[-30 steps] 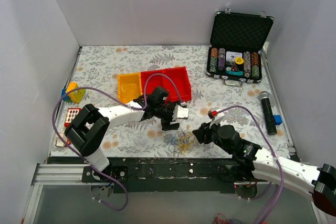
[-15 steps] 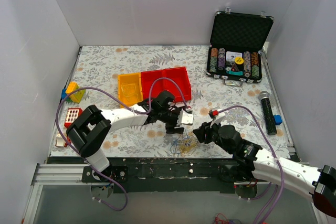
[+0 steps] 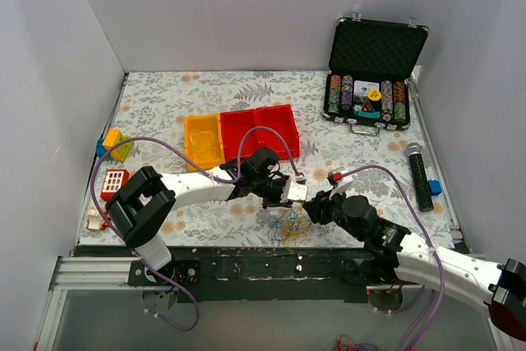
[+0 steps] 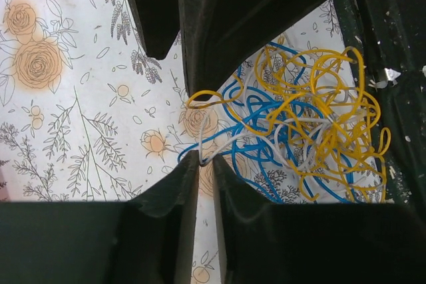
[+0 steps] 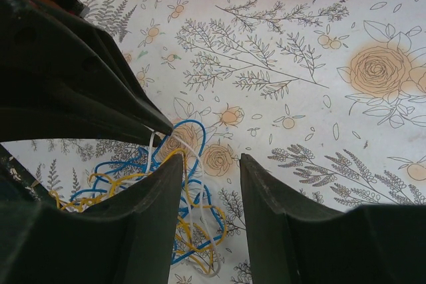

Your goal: Untangle the cables

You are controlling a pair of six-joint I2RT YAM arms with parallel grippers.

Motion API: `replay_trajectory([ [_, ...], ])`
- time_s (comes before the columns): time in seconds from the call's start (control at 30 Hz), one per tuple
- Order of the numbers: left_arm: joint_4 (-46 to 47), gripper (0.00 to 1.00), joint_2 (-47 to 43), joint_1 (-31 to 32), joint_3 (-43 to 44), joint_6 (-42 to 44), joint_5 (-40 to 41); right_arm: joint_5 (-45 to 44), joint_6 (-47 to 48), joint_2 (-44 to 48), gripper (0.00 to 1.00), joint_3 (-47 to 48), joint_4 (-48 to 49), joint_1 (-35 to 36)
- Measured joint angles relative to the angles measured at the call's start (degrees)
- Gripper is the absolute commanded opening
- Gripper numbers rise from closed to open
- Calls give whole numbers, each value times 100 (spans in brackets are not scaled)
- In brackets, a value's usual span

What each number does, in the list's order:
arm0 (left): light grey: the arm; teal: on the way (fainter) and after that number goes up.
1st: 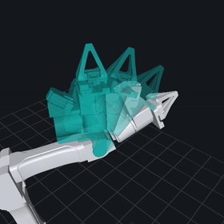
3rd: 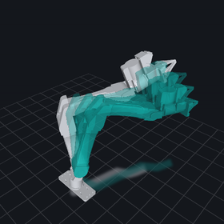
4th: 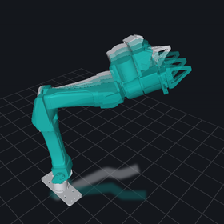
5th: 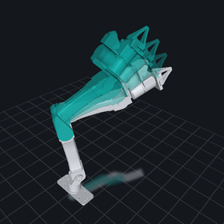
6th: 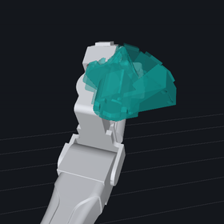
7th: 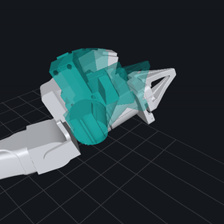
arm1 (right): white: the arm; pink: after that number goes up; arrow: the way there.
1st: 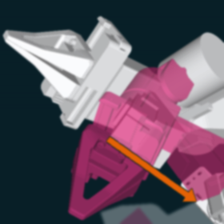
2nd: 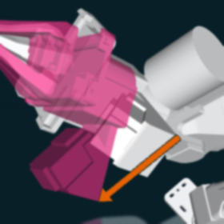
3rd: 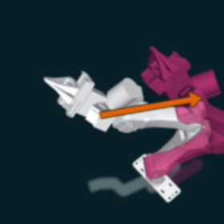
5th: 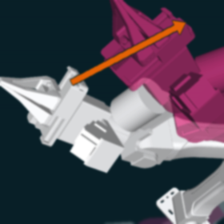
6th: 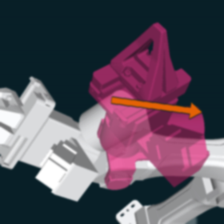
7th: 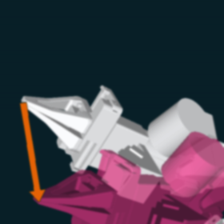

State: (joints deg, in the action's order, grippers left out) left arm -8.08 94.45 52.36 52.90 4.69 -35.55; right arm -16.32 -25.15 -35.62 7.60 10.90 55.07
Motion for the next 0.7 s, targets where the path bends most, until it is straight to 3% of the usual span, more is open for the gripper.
replay_trajectory([
  [0.1, -7, 0, 0, 0, 0, -2, 28, 0, 0, 0, 47, 0, 0, 0],
  [0.4, -74, 0, -243, -17, -59, -164, 992, 0, 4, 7, 47, 0, -7, -31],
  [0.7, -448, 0, -1290, -72, 415, -874, 1926, -2, 125, 70, 50, 4, -90, -35],
])
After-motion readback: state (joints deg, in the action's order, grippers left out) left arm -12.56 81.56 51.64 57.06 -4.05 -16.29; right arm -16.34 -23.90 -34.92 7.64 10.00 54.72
